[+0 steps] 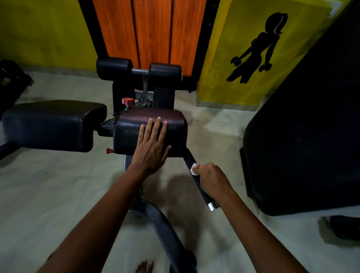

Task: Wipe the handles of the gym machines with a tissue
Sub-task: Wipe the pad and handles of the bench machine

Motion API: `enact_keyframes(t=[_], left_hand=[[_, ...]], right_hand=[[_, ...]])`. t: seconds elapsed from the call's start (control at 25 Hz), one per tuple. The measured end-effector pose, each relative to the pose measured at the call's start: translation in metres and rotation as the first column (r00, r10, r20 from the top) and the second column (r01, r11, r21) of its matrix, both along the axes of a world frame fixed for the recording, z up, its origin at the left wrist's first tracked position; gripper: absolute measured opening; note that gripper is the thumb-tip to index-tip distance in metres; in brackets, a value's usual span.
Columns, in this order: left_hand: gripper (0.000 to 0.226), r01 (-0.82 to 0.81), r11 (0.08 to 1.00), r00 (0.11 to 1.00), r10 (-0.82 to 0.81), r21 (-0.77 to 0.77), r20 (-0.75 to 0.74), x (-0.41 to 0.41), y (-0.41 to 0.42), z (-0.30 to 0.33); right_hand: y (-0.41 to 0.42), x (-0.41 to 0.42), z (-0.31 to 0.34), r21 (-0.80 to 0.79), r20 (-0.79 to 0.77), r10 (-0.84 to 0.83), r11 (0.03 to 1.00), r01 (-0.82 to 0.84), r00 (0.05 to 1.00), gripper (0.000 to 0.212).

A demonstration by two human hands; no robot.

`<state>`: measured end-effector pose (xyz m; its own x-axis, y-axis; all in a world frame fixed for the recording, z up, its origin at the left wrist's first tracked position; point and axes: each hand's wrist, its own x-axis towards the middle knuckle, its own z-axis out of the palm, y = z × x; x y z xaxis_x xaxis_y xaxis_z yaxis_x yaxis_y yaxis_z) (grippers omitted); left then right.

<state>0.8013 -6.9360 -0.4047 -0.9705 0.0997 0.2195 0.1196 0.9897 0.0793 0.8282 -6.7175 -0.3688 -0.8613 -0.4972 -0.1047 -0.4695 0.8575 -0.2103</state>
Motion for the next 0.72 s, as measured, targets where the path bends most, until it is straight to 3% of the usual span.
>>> enact_keyframes(t=[0.72], left_hand=[[0.079,0.001,0.998,0.993,-0.009,0.060,0.119,0.023,0.009,0.005]], right_hand=[[0.028,0.049,0.024,0.065,0.083,0.046,0.997,-0.052,0.996,0.028]])
